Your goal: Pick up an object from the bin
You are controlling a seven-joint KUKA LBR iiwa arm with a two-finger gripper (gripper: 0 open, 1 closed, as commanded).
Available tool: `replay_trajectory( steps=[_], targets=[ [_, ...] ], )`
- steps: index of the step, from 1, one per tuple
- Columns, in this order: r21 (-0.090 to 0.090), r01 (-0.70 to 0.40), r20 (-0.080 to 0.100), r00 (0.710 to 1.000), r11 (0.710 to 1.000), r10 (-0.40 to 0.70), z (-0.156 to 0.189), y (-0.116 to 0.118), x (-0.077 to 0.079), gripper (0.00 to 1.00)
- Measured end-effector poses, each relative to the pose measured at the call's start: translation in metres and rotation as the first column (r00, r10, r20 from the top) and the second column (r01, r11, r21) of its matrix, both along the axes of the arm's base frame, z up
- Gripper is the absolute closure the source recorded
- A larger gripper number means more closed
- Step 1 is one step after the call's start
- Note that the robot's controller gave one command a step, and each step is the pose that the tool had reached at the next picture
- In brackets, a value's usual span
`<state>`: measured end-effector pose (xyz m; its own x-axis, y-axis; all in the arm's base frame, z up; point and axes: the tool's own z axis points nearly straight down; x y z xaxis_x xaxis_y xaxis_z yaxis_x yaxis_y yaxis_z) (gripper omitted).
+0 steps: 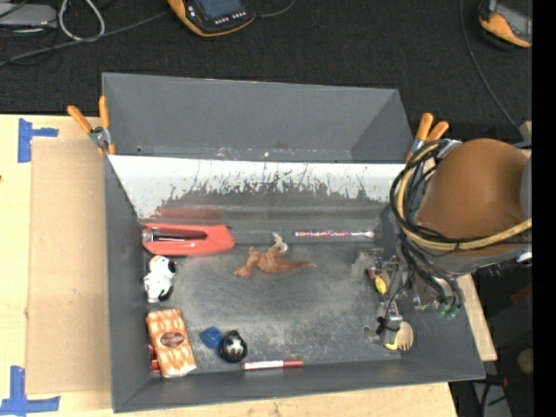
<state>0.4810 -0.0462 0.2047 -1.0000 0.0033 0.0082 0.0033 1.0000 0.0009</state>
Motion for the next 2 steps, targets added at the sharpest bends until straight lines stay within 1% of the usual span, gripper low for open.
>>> replay_trajectory(
  steps=[1,2],
  targets=[
    [-0.001,-0.002,0.007,1.000,1.000,0.002,0.003,0.000,0.002,0.00],
    [0.000,0.060,0.010,0.998,0.998,-0.060,-0.026,0.027,0.030,0.00]
  ],
)
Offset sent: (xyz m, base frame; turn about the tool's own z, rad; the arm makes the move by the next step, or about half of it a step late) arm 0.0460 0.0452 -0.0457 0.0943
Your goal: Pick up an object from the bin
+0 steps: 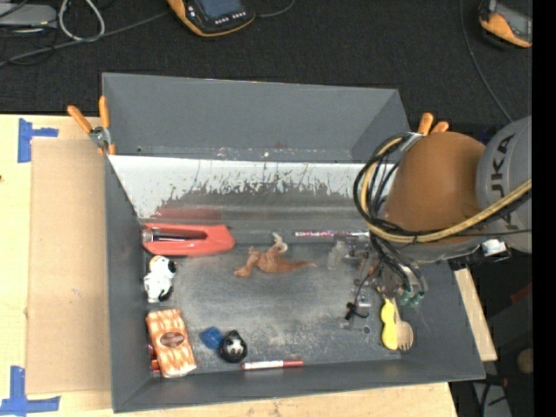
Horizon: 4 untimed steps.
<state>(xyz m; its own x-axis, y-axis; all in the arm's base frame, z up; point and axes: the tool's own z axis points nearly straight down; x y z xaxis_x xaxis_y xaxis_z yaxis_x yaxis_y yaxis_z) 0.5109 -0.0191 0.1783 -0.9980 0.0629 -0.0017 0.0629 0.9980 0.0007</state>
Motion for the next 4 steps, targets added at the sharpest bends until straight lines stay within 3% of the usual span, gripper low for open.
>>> replay_trajectory(
  steps=[1,2,3,4],
  targets=[
    [0.001,0.016,0.002,1.000,1.000,-0.016,-0.033,-0.011,0.068,0.00],
    [0.000,0.005,-0.004,1.000,1.000,-0.005,-0.064,0.040,0.060,0.00],
    [-0.001,-0.030,0.005,1.000,1.000,0.030,-0.079,0.064,0.096,0.00],
    [0.001,0.075,-0.008,0.997,0.997,-0.075,-0.109,0.069,0.106,1.00]
  ],
)
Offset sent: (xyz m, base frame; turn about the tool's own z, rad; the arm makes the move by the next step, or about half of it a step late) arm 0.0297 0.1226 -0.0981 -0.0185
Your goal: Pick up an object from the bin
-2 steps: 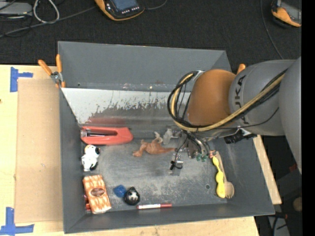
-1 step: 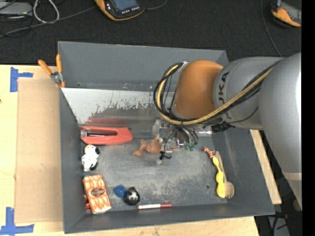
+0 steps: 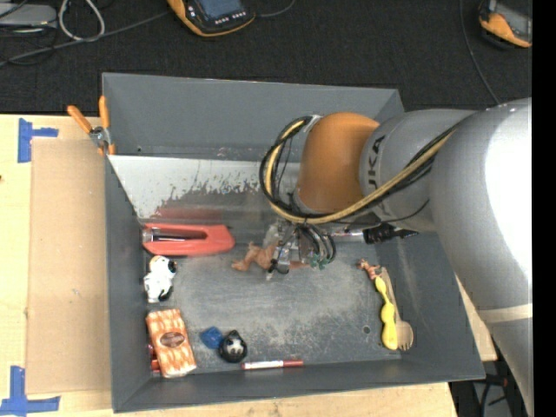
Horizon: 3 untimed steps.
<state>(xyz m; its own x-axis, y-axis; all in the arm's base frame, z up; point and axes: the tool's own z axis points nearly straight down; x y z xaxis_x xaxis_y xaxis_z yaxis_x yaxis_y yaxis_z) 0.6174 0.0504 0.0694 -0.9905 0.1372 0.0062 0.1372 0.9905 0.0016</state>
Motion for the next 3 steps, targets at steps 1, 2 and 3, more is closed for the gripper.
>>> replay_trajectory(
  steps=[1,2,3],
  targets=[
    [0.000,-0.001,0.000,1.000,1.000,0.001,0.000,0.000,0.000,1.00],
    [0.000,-0.009,-0.006,1.000,1.000,0.009,0.060,-0.006,-0.002,1.00],
    [0.000,-0.027,-0.013,1.000,1.000,0.027,0.134,-0.022,-0.026,1.00]
  ],
)
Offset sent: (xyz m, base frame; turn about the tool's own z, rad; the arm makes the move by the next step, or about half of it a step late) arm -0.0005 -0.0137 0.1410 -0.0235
